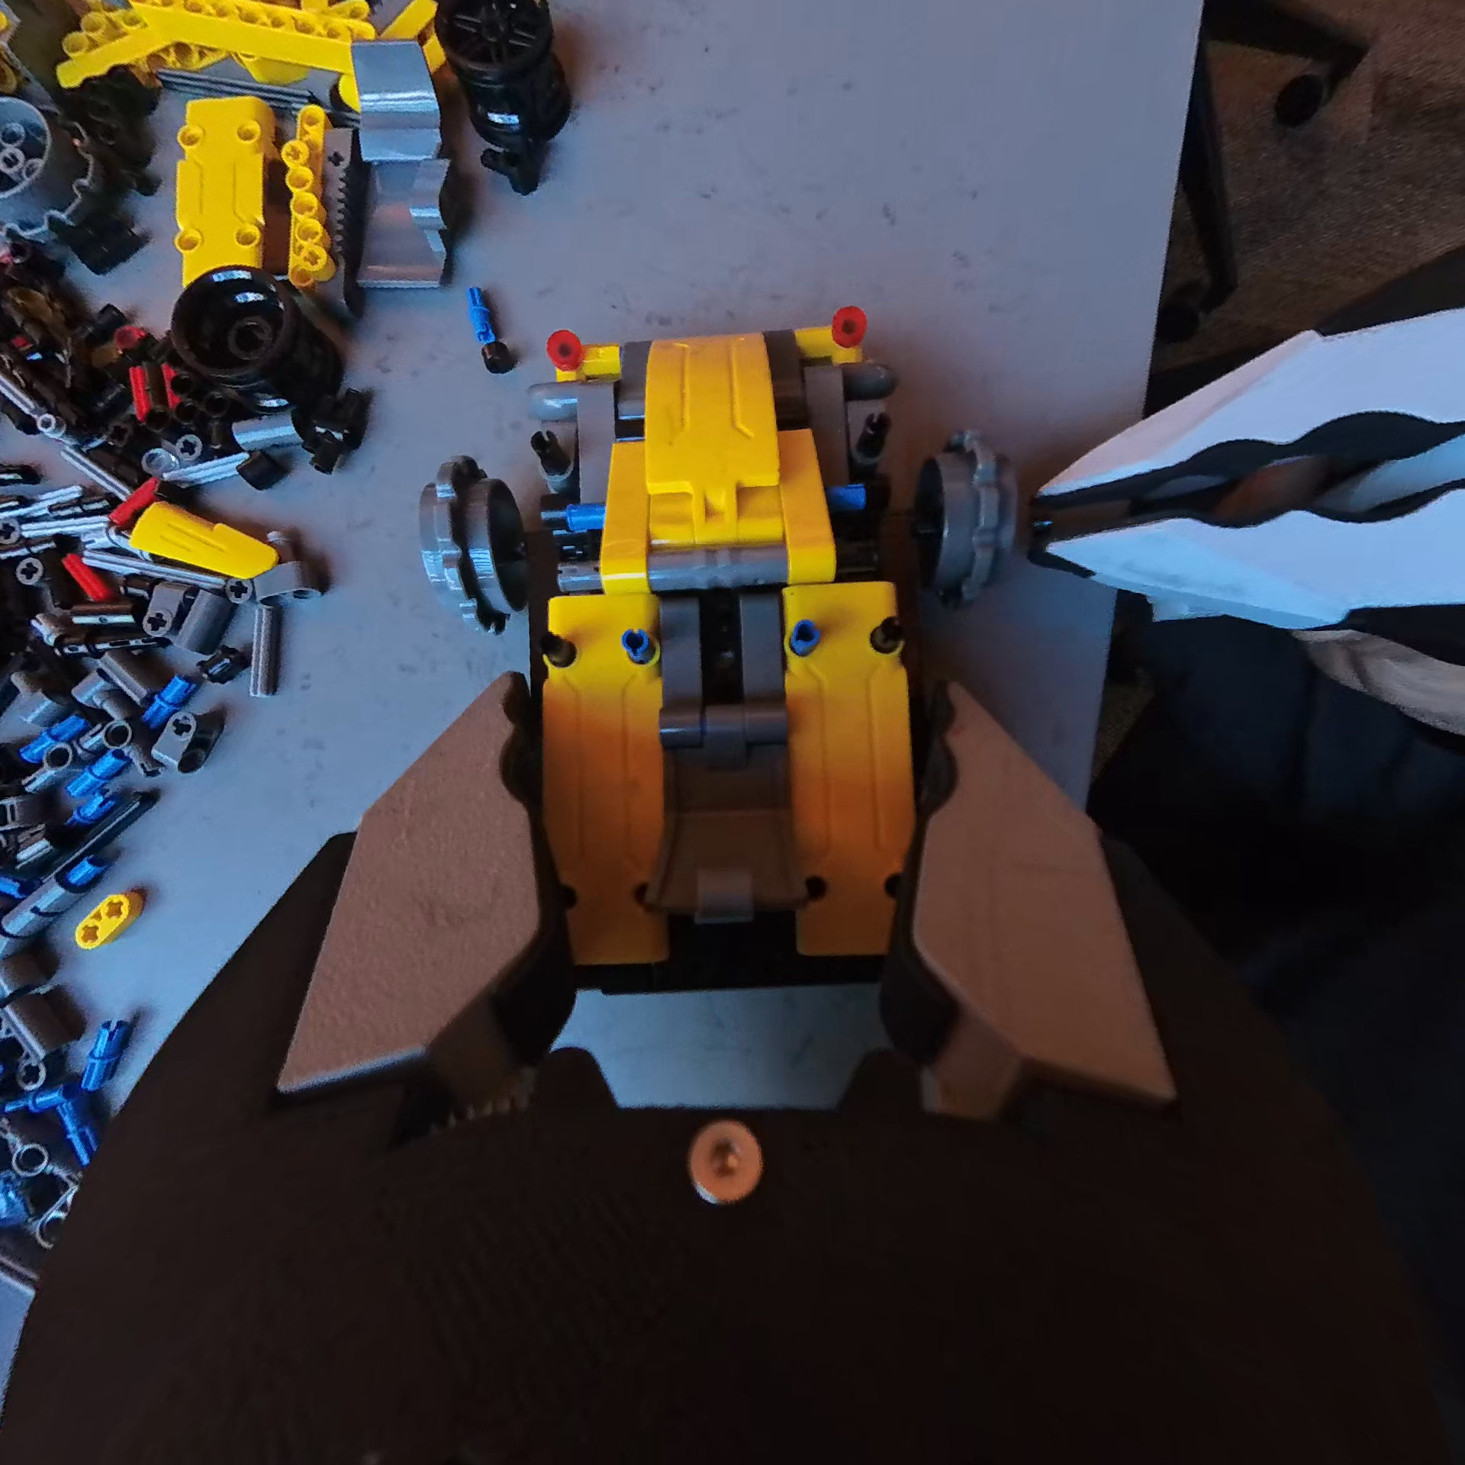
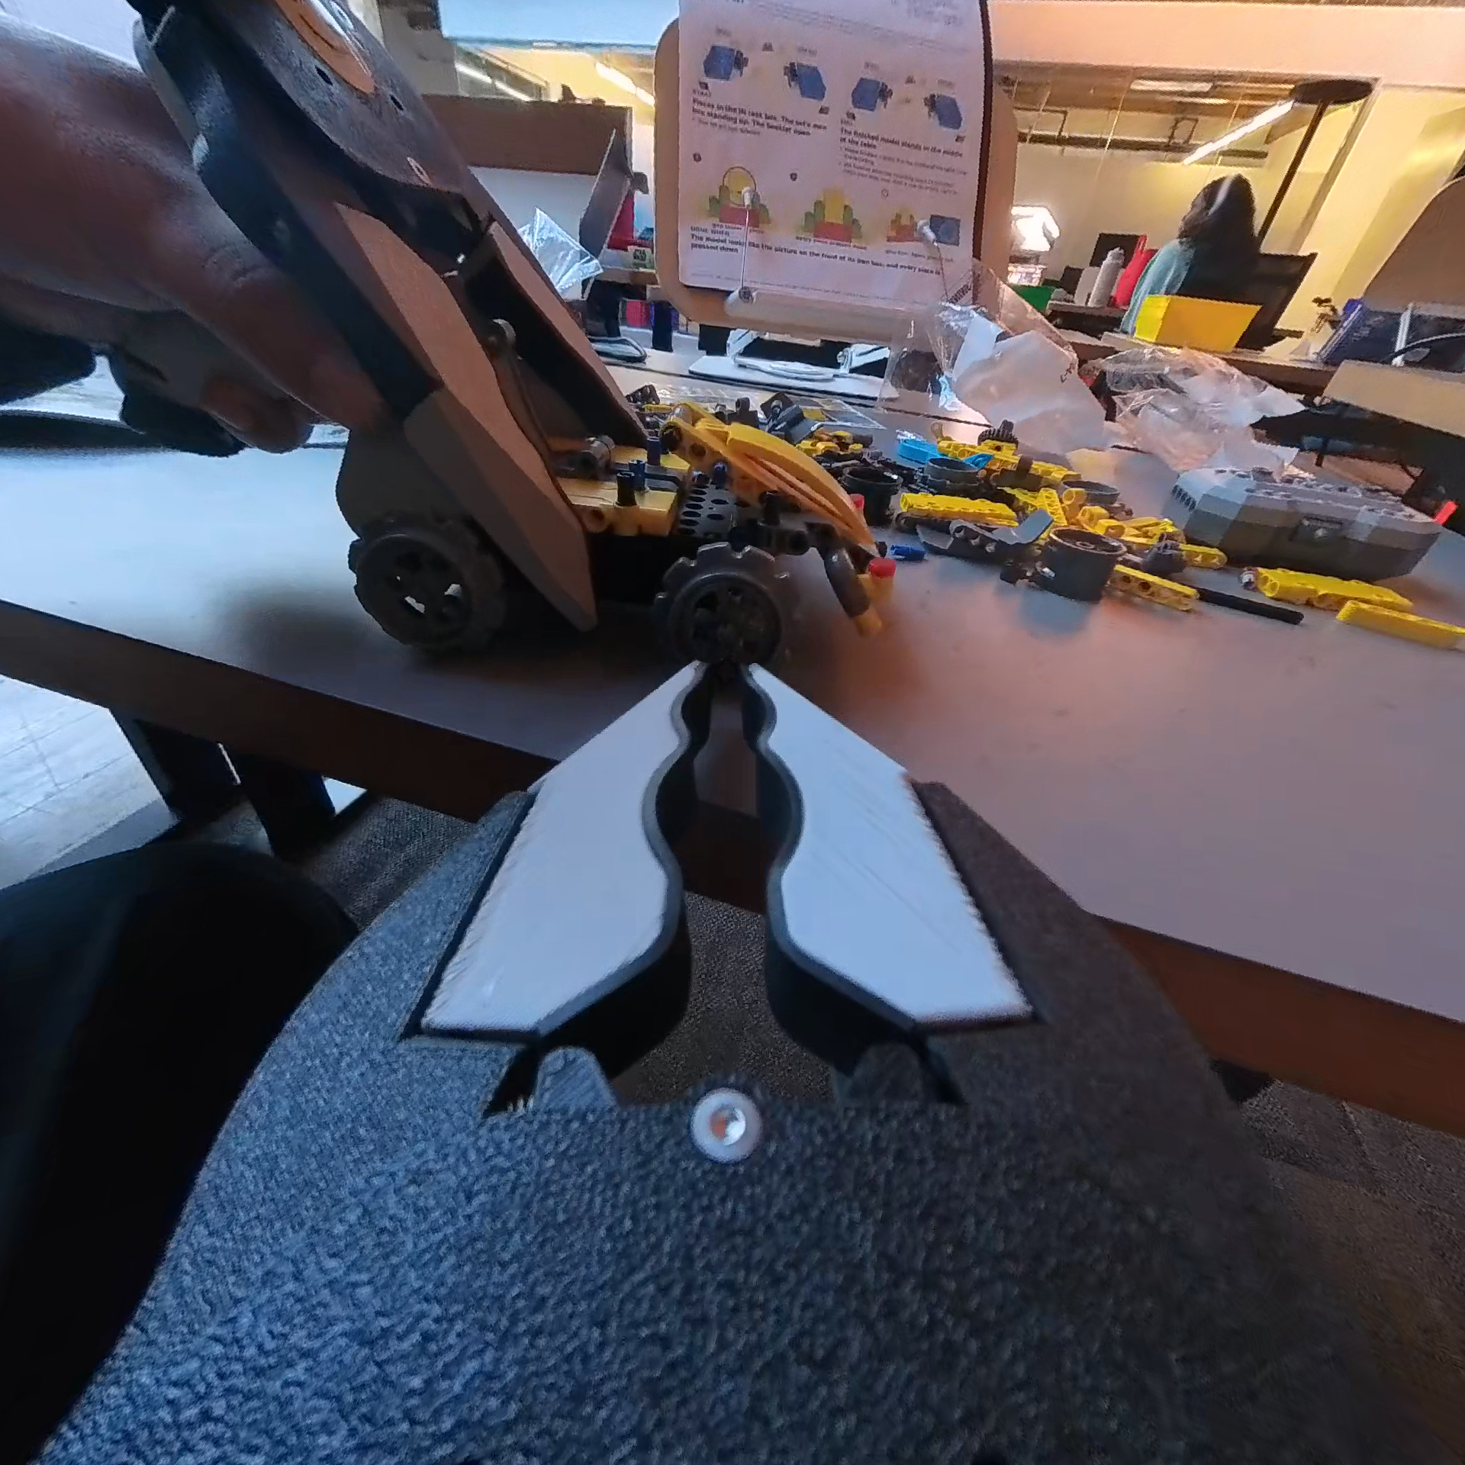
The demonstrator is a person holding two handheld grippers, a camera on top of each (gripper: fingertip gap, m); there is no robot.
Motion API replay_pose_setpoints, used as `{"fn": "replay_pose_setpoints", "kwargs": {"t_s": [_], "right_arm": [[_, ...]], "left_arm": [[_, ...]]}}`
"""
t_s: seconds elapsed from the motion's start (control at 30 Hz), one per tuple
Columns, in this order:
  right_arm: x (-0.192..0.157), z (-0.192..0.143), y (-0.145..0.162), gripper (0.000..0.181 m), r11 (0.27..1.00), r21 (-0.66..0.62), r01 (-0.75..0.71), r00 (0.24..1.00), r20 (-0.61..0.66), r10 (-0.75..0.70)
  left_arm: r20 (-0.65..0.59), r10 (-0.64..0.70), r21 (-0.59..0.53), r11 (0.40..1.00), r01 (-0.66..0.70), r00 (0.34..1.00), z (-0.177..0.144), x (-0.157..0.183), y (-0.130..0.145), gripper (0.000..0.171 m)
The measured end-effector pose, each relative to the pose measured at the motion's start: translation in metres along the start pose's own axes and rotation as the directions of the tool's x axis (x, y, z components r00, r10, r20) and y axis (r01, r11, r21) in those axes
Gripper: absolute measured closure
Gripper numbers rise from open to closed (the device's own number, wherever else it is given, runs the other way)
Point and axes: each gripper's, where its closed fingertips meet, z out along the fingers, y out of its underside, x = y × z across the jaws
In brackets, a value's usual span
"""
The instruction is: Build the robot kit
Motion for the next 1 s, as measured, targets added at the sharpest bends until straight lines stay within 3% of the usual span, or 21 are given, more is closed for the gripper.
{"fn": "replay_pose_setpoints", "kwargs": {"t_s": [0.73, 1.0], "right_arm": [[-0.0016, 0.006, -0.0092, 0.175, 0.999, 0.038, -0.031, 0.999, 0.012, 0.03], [0.0015, 0.0078, -0.0056, 0.175, 0.997, -0.043, -0.06, 0.998, -0.02, 0.059]], "left_arm": [[0.006, -0.007, 0.004, 1.0, 0.007, 1.0, -0.0007, 0.0001, 0.0005, 0.076], [0.01, -0.012, 0.004, 1.0, 0.012, 1.0, -0.0008, -0.0002, 0.0007, 0.076]]}}
